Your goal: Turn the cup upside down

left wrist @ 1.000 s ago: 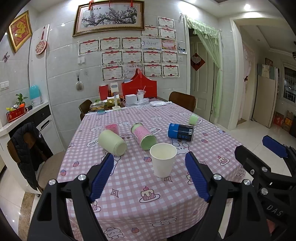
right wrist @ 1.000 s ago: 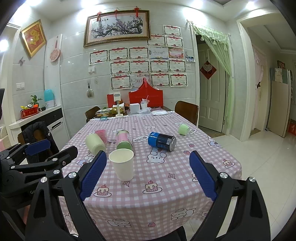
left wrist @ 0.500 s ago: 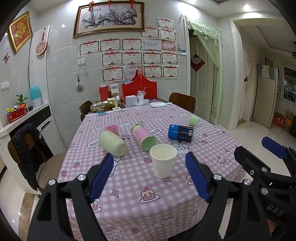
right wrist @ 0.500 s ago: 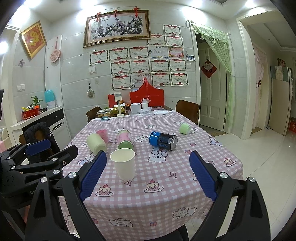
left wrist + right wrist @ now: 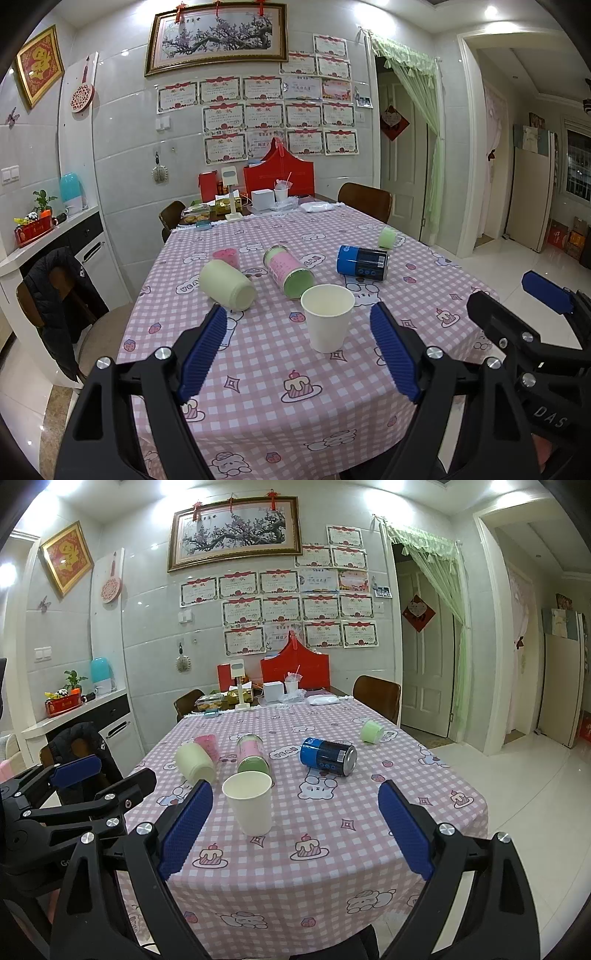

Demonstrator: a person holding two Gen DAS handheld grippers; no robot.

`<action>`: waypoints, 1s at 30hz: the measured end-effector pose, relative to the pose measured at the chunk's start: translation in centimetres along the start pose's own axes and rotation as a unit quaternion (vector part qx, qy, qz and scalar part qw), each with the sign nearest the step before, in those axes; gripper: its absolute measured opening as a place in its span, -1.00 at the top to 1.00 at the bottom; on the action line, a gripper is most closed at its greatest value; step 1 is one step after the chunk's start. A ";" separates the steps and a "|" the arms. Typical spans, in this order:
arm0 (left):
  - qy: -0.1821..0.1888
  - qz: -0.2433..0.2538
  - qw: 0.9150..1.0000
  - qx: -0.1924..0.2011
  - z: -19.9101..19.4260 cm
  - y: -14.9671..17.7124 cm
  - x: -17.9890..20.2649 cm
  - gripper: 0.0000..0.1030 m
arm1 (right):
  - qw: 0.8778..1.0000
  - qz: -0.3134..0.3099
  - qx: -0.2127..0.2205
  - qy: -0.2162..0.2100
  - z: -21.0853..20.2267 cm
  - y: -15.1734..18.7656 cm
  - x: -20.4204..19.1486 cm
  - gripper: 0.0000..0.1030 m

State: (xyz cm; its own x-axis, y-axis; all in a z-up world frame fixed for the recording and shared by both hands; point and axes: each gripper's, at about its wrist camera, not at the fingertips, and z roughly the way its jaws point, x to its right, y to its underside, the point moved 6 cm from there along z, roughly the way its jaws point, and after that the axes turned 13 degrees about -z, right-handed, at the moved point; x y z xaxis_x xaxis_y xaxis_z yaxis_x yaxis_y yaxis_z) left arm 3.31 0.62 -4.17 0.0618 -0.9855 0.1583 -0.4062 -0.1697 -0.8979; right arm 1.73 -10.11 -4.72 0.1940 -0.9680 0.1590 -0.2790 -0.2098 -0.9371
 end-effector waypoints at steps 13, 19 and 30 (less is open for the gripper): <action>0.000 0.001 1.000 -0.003 0.0 0.1 -0.1 -0.53 | 1.000 0.005 -0.007 -0.005 0.3 0.2 0.0 -0.70; 0.000 0.001 1.000 -0.004 0.0 0.1 -0.1 -0.53 | 1.000 0.009 -0.010 -0.009 0.3 0.1 0.0 -0.70; 0.002 0.000 1.000 -0.004 0.1 0.4 0.1 -0.53 | 1.000 0.016 -0.013 -0.016 0.5 0.4 0.3 -0.70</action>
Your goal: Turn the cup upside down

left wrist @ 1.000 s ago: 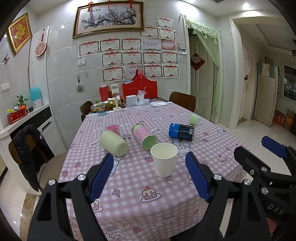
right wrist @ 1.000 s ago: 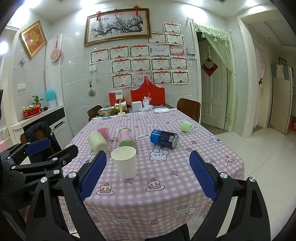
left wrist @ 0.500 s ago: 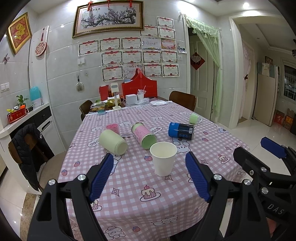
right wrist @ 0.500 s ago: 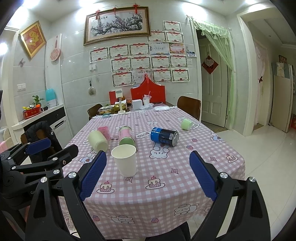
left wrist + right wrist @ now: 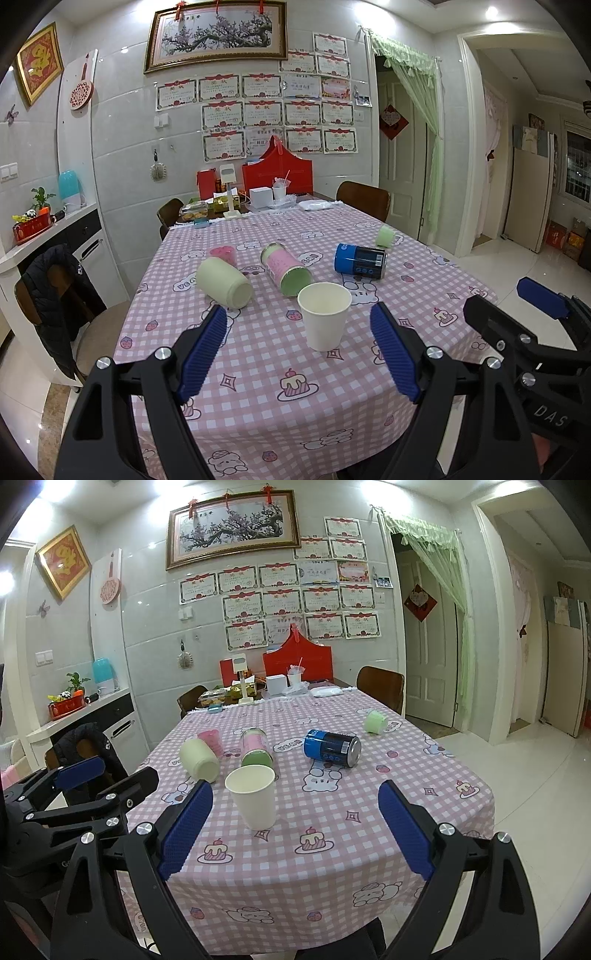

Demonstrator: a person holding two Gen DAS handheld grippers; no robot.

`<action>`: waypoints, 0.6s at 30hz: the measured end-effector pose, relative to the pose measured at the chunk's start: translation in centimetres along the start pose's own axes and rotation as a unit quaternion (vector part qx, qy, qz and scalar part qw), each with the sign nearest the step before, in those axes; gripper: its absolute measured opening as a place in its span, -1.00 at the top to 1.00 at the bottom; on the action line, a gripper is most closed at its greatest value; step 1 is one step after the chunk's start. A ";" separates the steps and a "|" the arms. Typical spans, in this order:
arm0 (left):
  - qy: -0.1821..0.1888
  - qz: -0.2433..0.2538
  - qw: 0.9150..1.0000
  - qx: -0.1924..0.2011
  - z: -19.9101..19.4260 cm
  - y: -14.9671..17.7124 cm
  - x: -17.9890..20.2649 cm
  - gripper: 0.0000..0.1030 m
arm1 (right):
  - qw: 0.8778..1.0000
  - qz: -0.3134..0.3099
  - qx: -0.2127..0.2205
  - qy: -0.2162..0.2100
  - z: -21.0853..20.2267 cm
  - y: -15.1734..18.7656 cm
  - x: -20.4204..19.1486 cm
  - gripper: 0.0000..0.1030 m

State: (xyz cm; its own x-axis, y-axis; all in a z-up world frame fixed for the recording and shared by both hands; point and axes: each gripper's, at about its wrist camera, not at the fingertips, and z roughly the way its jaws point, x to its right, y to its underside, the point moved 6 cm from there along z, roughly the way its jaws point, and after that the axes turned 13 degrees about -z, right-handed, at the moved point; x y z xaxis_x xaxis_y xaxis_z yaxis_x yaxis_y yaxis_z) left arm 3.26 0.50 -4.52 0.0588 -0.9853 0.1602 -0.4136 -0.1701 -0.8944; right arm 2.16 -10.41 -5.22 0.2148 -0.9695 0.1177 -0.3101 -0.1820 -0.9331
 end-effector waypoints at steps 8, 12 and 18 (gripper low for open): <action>0.000 0.000 1.000 0.000 0.0 0.0 0.0 -0.53 | 1.000 0.000 -0.001 -0.001 0.0 0.1 0.1 -0.70; 0.000 0.000 1.000 0.000 0.0 0.0 0.0 -0.53 | 1.000 0.001 -0.001 -0.001 0.0 0.1 0.1 -0.70; 0.000 0.001 1.000 -0.001 0.0 0.0 0.1 -0.53 | 1.000 0.002 -0.002 -0.001 0.0 0.2 0.2 -0.70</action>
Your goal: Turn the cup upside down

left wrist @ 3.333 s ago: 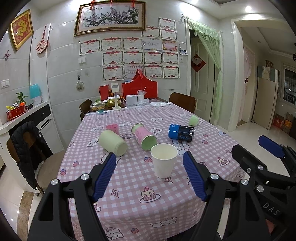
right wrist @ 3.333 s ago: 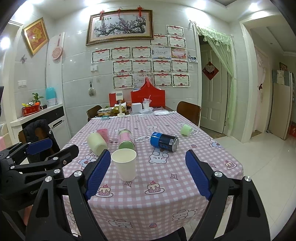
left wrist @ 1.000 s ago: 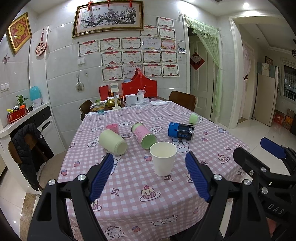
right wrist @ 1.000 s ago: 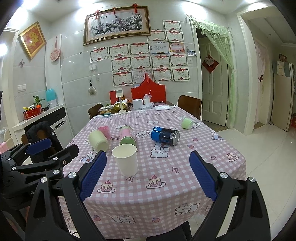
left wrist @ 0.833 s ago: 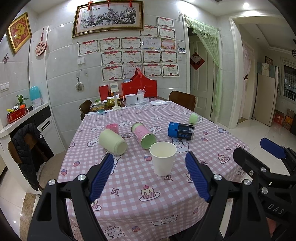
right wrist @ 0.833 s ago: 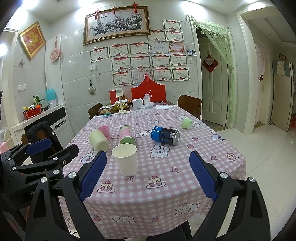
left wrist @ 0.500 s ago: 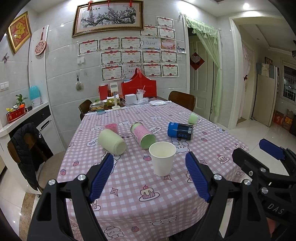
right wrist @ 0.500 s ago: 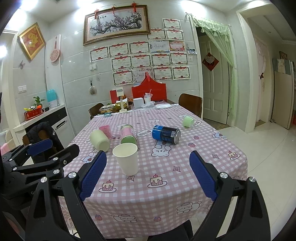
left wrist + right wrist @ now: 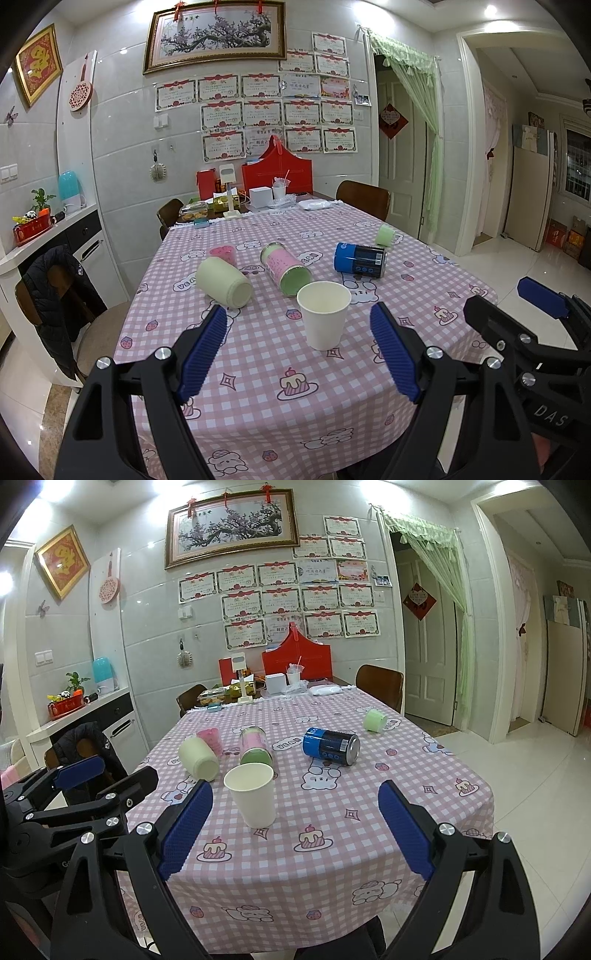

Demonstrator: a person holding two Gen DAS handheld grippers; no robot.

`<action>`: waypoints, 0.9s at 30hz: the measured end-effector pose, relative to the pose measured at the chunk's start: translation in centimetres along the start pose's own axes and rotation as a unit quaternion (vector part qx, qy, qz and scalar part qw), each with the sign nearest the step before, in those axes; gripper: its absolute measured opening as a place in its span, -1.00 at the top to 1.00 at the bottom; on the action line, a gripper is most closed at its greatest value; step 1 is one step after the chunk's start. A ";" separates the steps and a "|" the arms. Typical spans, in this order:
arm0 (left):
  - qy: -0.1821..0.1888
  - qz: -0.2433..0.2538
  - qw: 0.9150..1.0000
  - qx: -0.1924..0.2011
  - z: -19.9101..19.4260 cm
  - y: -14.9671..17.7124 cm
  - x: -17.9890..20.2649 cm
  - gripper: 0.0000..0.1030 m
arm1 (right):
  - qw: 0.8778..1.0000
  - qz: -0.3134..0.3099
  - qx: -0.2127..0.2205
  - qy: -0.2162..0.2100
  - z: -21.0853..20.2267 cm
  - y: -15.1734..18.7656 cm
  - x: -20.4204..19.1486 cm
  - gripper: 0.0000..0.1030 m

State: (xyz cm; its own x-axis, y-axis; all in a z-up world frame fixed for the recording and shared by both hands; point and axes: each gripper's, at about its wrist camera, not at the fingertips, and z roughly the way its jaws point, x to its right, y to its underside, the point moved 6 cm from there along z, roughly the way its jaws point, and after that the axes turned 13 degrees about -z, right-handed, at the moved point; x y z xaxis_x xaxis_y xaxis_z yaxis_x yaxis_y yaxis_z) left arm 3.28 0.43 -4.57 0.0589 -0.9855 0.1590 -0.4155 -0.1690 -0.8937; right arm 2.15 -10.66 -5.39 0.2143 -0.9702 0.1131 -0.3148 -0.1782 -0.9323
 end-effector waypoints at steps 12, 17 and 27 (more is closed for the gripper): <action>-0.001 0.003 1.000 -0.001 0.0 0.1 0.1 -0.53 | 1.000 0.004 -0.001 0.002 0.0 0.2 0.3 -0.70; -0.002 0.005 1.000 -0.001 0.1 0.1 0.2 -0.53 | 1.000 0.007 -0.002 0.002 -0.1 0.4 0.4 -0.70; 0.000 0.005 1.000 -0.009 0.1 0.3 -0.1 -0.53 | 1.000 0.008 -0.003 0.002 -0.1 0.4 0.5 -0.70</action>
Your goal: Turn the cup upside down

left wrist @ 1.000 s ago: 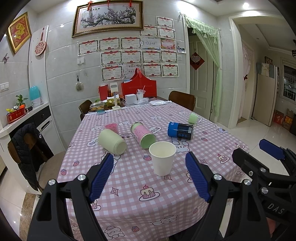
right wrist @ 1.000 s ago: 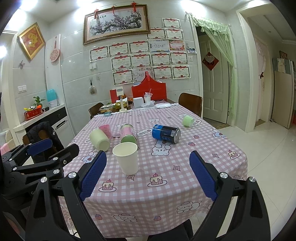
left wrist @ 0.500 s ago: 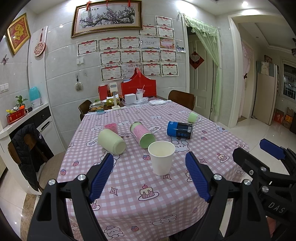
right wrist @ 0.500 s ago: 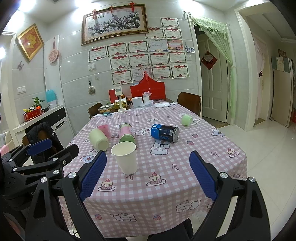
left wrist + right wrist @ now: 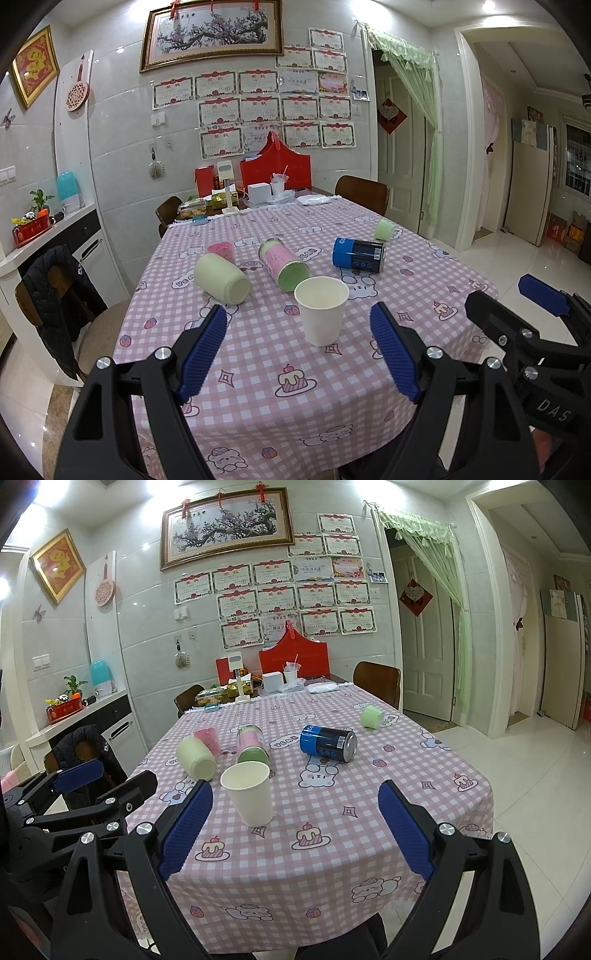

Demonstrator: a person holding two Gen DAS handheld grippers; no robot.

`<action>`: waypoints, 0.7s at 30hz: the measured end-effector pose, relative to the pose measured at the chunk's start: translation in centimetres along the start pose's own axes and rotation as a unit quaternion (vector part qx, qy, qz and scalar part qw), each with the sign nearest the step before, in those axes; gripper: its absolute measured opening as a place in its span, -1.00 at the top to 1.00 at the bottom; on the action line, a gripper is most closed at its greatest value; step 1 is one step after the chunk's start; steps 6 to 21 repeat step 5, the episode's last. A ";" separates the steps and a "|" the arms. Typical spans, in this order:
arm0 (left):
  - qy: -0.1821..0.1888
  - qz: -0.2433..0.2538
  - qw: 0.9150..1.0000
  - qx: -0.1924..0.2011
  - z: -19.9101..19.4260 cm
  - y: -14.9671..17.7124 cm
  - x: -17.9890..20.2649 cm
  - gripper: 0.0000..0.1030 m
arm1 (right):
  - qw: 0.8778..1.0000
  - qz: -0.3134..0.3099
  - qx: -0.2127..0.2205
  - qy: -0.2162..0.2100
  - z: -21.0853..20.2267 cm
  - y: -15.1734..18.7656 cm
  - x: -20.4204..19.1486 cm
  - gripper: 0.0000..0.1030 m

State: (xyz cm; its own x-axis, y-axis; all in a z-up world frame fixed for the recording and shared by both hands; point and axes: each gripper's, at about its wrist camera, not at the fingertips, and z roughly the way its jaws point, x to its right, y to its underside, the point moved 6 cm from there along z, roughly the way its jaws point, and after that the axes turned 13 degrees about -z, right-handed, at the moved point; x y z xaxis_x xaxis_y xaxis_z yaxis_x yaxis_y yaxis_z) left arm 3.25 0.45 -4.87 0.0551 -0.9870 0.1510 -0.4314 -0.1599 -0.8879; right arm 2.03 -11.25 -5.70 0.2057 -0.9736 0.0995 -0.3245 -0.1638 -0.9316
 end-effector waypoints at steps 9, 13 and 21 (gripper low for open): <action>-0.001 0.000 1.000 -0.001 0.1 0.0 -0.2 -0.53 | 1.000 0.000 0.000 0.000 0.0 0.0 0.0 -0.70; -0.001 0.000 1.000 -0.001 0.1 0.0 -0.2 -0.53 | 1.000 0.000 0.000 0.000 0.0 0.0 0.0 -0.70; -0.001 0.000 1.000 -0.001 0.1 0.0 -0.2 -0.53 | 1.000 0.000 0.000 0.000 0.0 0.0 0.0 -0.70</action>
